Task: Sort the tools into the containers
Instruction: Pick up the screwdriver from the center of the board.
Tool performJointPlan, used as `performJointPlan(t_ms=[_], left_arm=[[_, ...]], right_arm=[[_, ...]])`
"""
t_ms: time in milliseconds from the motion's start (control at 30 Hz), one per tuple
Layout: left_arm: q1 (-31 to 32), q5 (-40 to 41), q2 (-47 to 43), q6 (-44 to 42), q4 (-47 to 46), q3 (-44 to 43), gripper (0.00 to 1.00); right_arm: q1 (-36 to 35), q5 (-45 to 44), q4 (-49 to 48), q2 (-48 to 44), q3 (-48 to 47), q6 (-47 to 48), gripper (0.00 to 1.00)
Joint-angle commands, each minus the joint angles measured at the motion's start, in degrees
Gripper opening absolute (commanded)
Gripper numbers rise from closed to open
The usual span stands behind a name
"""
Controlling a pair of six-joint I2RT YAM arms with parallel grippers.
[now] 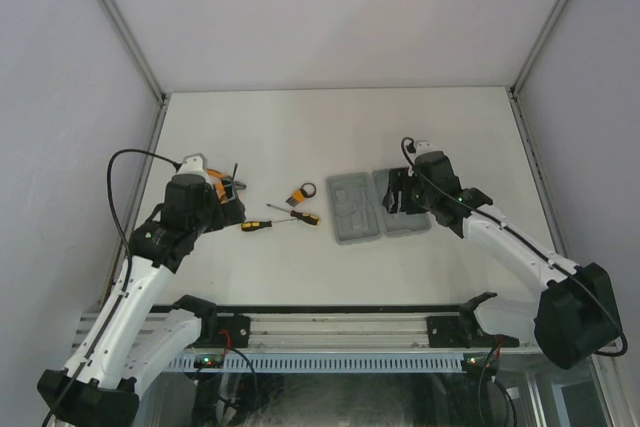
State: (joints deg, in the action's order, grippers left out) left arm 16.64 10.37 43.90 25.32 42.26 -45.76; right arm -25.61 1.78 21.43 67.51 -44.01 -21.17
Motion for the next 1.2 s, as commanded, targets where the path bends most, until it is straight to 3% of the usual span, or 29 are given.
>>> performJointPlan(t_ms=[0, 500, 700, 1033, 1167], left_arm=[[-0.39, 1.25, 0.46, -0.47, -2.09, 0.33, 0.95], [-0.41, 7.89, 6.43, 3.79, -2.75, -2.54, 0.94], [-0.40, 11.97, 11.52, 6.70, -5.91, -3.93, 0.92], [-0.44, 12.56, 17.85, 8.25, -13.01, -2.21, 0.88], [-0.46, 11.01, 21.66, 8.01, -15.02, -2.83, 0.82]], right_arm=[[-2.32, 1.63, -0.96, 2.67, -5.47, 3.79, 0.64], [-9.52, 6.09, -4.37, 9.16, -8.82, 2.40, 0.62], [-12.95, 5.19, -3.48, 8.54, -7.94, 1.19, 0.62], [-18.57, 0.26, -1.96, 5.13, -4.70, -0.95, 0.61], [-19.55, -0.90, -2.04, 2.46, -2.65, -2.18, 0.61]])
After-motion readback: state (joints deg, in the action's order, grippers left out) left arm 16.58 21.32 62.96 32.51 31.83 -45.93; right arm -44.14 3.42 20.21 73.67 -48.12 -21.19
